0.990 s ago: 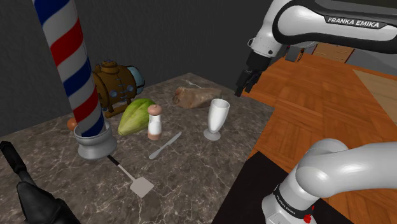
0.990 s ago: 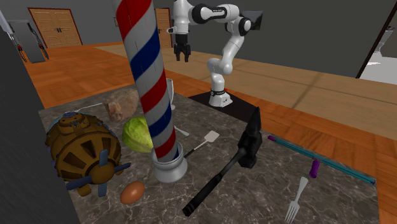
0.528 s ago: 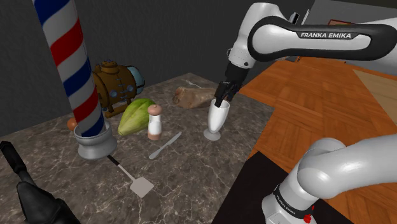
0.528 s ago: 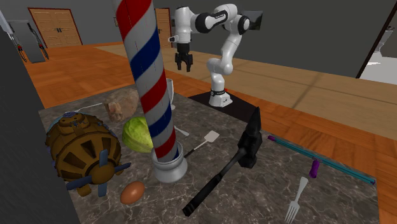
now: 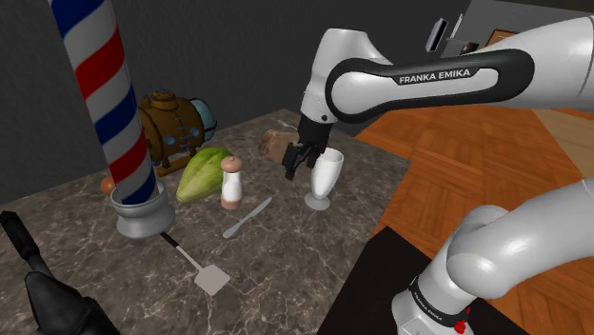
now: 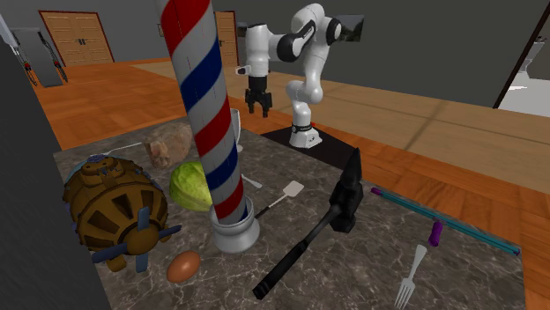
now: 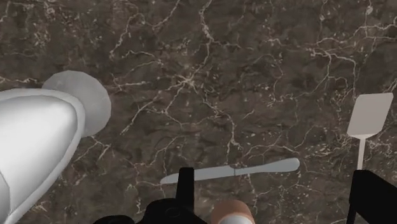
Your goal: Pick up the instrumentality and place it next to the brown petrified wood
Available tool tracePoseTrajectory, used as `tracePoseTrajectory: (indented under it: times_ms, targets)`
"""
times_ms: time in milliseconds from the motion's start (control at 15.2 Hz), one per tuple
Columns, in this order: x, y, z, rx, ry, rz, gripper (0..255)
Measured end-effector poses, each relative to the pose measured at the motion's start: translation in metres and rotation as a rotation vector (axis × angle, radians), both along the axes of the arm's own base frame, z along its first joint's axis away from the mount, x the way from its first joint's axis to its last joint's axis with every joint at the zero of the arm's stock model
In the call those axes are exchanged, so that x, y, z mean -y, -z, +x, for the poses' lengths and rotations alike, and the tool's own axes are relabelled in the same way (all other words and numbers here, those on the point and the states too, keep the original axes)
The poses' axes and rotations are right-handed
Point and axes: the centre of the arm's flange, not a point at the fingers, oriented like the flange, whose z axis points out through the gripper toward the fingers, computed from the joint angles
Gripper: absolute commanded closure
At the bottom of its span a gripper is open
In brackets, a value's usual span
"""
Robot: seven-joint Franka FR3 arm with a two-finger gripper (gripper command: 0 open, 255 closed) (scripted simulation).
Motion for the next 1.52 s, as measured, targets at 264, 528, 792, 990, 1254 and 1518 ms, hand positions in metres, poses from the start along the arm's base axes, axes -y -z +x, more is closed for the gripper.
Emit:
tracePoseTrajectory:
  times_ms: [264,528,792,990,1254,1518]
  targets:
    - [-0.041,0.03,0.016,-0.001,-0.009,-0.01,0]
    - [-0.088,0.057,0.032,-0.002,-0.019,-0.019,0]
    - [-0.132,0.082,0.045,-0.003,-0.029,-0.028,0]
    - [-0.164,0.105,0.054,-0.004,-0.036,-0.034,0]
    - [-0.206,0.131,0.067,-0.005,-0.046,-0.043,0]
    - [-0.254,0.162,0.082,-0.006,-0.055,-0.051,0]
